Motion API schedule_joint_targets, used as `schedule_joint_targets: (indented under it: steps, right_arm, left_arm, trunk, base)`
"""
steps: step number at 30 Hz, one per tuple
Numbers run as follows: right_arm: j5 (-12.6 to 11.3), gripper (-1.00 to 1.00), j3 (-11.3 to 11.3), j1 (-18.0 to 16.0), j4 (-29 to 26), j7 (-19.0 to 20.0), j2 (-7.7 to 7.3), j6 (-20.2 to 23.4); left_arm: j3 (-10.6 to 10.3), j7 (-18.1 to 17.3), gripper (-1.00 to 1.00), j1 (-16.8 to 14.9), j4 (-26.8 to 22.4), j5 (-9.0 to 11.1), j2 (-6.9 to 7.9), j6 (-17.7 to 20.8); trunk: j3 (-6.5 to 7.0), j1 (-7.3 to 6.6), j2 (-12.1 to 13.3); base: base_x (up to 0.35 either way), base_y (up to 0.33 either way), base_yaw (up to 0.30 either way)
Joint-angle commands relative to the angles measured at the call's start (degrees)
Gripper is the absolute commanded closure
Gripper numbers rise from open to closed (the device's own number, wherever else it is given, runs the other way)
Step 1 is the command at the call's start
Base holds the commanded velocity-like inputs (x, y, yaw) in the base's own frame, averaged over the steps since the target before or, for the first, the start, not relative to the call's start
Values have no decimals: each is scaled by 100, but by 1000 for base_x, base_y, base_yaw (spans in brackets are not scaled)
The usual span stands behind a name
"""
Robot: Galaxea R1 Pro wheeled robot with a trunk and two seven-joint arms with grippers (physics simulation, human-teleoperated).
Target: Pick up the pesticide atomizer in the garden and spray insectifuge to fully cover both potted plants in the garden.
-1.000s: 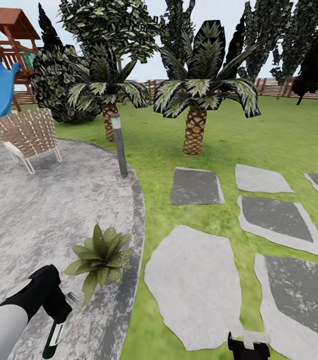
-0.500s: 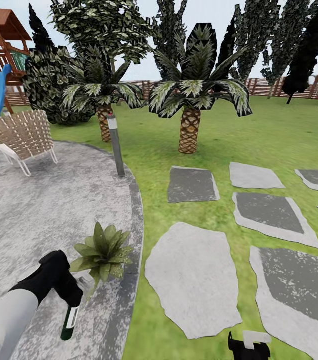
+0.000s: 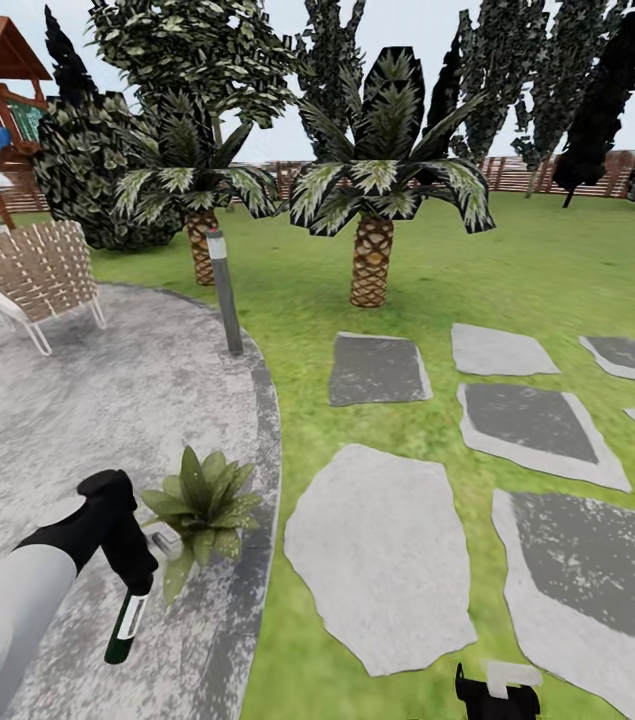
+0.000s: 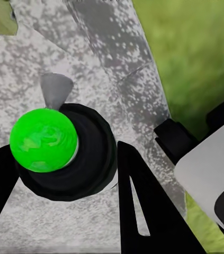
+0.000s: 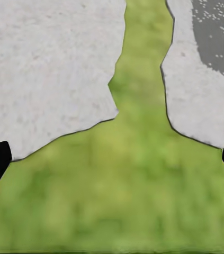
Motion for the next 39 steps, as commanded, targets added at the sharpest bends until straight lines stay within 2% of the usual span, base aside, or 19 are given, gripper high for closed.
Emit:
schedule_joint_targets:
  steps: [1,7,10,12,15,17,21,28,36,39]
  right_arm:
    - [60,-100,-43,-5,8,-23,1,-15]
    - [60,-100,-43,-5,8,-25,1,-15]
    - [60,-100,-43,-5,8,-28,1,-15]
    - [60,-100,-39,-5,8,-26,1,-15]
    - [60,-100,-38,-5,8,-27,1,-15]
    - [60,-100,-38,-5,8,-26,1,-15]
    - [60,-100,-36,-5,9,-24,1,-15]
    - [60,-100,-34,-5,16,-21,1,-15]
    - [60,-100,-36,-5,14,-21,1,-15]
    - [60,-100,-35,-5,16,-21,2,-15]
  left_arm:
    - [-17,-52,100,9,-10,-27,16,54]
    - [32,-22,100,71,-3,42,26,87]
    - [108,49,100,203,37,52,81,92]
    - [416,341,100,350,23,58,178,66]
    - [882,930,100,417,56,59,225,1]
    - [968,1048,100,427,72,60,232,-155]
    - [1052,1134,100,489,125,68,228,-451]
    - [1137,1161,100,545,297,70,178,-497]
    - [1147,1183,100,554,592,76,157,-510]
    - [1159,1466,100,598,593,146,162,-510]
  trunk:
    - [-5,-1,-2]
    - [-5,-1,-2]
    - [-5,-1,-2]
    - [-5,-1,-2]
    - [-5,-1,-2]
    - [-5,-1,-2]
    - [-5,-1,-2]
    - [-5,-1,-2]
    - [-5,-1,-2]
    - [-5,-1,-2]
  base:
    - [0,0,-255]
    - [0,0,-230]
    - [0,0,-40]
    - [0,0,-9]
    - [0,0,-3]
    - [0,0,0]
    - [0,0,0]
    - [51,201,-19]
    - [11,112,-250]
    - [0,3,-65]
